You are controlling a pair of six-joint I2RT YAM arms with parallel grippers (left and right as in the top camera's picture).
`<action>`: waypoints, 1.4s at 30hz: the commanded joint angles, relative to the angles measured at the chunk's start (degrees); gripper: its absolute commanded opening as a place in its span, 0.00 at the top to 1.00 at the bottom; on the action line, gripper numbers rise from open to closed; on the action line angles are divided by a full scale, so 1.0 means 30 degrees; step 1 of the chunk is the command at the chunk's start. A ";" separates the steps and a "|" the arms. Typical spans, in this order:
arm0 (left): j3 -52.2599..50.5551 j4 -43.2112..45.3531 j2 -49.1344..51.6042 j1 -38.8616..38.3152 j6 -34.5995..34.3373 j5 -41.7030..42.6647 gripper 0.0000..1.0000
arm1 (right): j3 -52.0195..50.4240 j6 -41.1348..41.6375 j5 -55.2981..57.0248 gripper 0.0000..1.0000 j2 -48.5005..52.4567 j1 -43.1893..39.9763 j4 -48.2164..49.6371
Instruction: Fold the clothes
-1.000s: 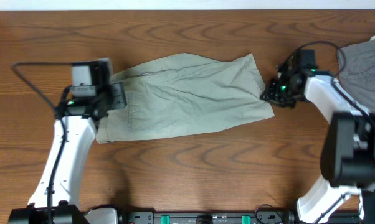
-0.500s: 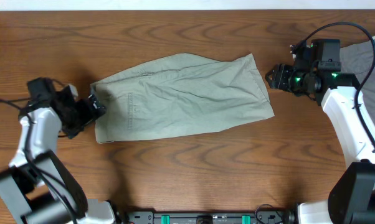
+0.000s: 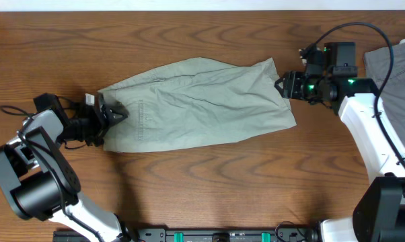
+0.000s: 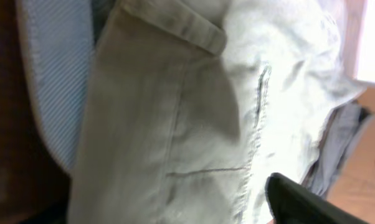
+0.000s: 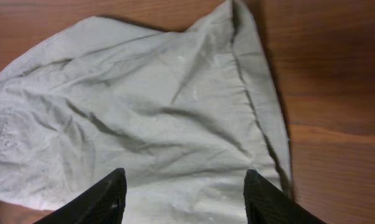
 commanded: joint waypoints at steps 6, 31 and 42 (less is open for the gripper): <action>-0.0729 0.1282 0.1654 -0.0284 0.0488 -0.1093 0.49 | 0.0073 -0.0430 -0.0204 0.44 0.0066 0.0430 0.0459; 1.3070 -1.2182 -0.3133 -0.2208 0.1341 -0.8145 0.94 | 0.0073 -0.0364 -0.0204 0.52 0.0066 0.0430 0.0765; 1.3901 -1.2058 -0.3133 -0.8313 0.0437 -0.8553 0.94 | 0.0073 -0.0364 -0.0204 0.52 0.0066 0.0430 0.0809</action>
